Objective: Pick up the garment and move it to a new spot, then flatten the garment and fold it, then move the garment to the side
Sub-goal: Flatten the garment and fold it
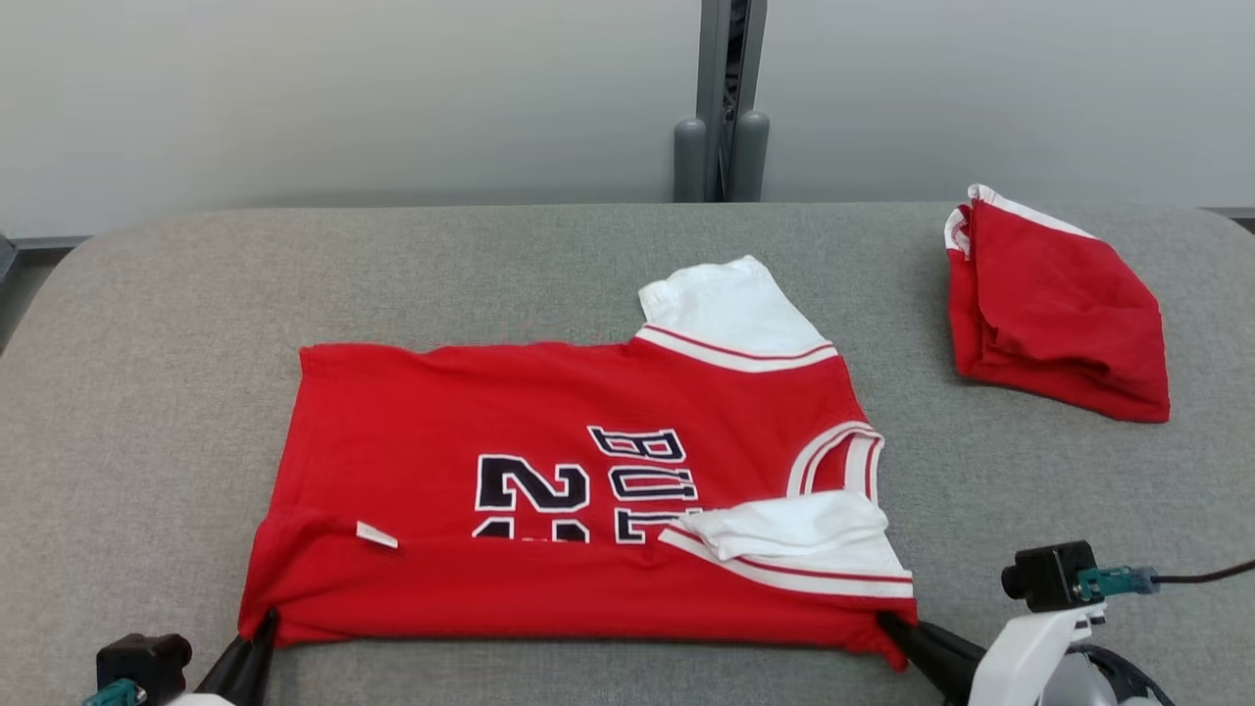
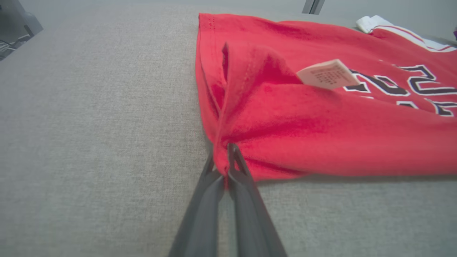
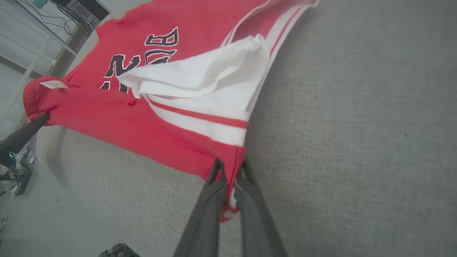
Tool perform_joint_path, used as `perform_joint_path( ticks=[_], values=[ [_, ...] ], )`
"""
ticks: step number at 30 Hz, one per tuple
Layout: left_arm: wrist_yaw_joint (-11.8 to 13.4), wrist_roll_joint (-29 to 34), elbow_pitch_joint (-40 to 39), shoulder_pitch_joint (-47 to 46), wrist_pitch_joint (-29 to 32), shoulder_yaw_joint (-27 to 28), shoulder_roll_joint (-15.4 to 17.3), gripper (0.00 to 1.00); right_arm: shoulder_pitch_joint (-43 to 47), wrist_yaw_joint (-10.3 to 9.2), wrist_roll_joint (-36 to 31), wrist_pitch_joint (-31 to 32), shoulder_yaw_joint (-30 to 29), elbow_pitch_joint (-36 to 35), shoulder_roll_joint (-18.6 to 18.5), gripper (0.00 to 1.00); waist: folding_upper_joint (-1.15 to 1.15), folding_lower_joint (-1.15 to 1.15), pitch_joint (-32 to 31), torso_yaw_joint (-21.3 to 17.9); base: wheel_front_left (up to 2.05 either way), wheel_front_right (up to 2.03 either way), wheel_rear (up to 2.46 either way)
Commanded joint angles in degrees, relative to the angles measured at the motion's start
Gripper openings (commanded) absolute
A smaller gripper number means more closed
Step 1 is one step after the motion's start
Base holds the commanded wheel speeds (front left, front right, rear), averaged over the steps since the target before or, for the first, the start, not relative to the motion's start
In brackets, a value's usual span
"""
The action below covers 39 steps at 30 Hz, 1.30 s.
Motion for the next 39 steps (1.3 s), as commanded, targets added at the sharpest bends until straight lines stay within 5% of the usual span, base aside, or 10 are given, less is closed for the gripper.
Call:
perform_joint_path(
  ticks=[1, 10, 18, 19, 20, 21, 22, 23, 39],
  values=[
    [-0.05, 0.5, -0.29, 0.96, -0.18, 0.34, 0.42, 0.0, 1.71, -0.01, 0.79, 0.73, -0.72, -1.03, -1.03, 0.0, 0.0, 0.0, -1.1, 0.19, 0.0, 0.0, 0.0],
    [-0.02, 0.96, 0.04, 4.07, -0.18, 2.03, 0.55, 0.0, 8.22, -0.01, 1.62, 7.04, -3.24, -6.77, -2.99, 0.0, 0.0, 0.0, -2.3, -0.79, 0.0, 0.0, 0.0],
    [-0.02, -0.88, 1.89, 4.22, -0.18, 0.4, -0.24, 0.0, 9.29, -0.01, -2.0, 8.61, -4.55, -7.21, -0.13, 0.0, 0.0, 0.0, -2.27, -1.0, 0.0, 0.0, 0.0],
    [-0.02, -1.03, 2.25, 3.92, -0.18, 0.3, -0.29, 0.0, 9.18, -0.01, -2.44, 8.17, -4.86, -7.14, 0.3, 0.24, 0.0, 0.0, -2.29, -0.95, 0.0, 0.0, 0.0],
    [-0.02, -1.16, 2.44, 3.57, -0.18, 0.58, -0.34, 0.3, 9.14, -0.01, -2.99, 7.63, -5.23, -7.08, 0.66, 0.49, 0.0, 0.0, -2.31, -0.88, 0.0, 0.0, 0.0],
    [-0.02, -0.98, 2.54, 3.32, -0.18, 0.87, -0.32, 0.64, 9.04, -0.01, -3.57, 7.04, -5.79, -7.04, 0.84, 1.0, 0.0, 0.0, -2.34, -0.84, 0.0, 0.0, 0.0],
    [-0.02, -0.71, 2.59, 3.28, -0.18, 1.12, -0.35, 0.97, 8.97, -0.01, -4.08, 6.44, -6.37, -6.97, 0.95, 1.0, 0.0, 0.0, -2.38, -0.82, 0.0, 0.0, 0.0],
    [-0.02, -0.5, 2.33, 3.29, -0.18, 1.42, -0.41, 1.0, 8.96, -0.01, -4.41, 6.03, -6.84, -7.04, 1.07, 1.0, 0.0, 0.0, -2.42, -0.79, 0.0, 0.0, 0.0],
    [1.86, 10.17, -14.98, 7.91, -0.18, 13.67, -3.9, 1.0, 7.16, -0.01, -7.71, -4.63, -10.08, -12.37, 2.95, 1.0, 0.0, 0.0, -2.55, -0.36, 0.0, 0.0, 0.0]
  ],
)
